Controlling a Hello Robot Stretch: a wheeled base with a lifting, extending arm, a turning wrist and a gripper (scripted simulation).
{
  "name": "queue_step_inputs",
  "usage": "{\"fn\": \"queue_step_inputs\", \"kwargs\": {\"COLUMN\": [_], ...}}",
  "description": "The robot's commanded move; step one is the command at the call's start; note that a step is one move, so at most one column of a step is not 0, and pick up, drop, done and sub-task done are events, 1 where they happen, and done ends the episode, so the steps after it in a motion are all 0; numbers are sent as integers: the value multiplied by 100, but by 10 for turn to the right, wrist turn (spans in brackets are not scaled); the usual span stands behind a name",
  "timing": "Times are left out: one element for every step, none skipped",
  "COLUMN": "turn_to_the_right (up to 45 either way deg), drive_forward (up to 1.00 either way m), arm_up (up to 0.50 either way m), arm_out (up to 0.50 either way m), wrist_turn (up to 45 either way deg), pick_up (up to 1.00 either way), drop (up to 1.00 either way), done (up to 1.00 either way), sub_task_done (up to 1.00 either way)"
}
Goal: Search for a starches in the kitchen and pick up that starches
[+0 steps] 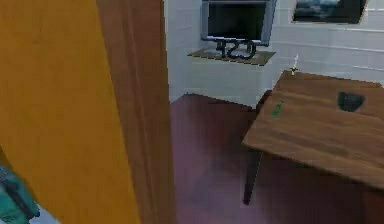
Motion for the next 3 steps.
{"fn": "queue_step_inputs", "kwargs": {"turn_to_the_right": [420,0,330], "drive_forward": [0,60,0], "arm_up": [0,0,0], "arm_out": [0,0,0], "wrist_turn": [0,0,0], "pick_up": [0,0,0], "drop": [0,0,0], "done": [0,0,0], "sub_task_done": [0,0,0]}}
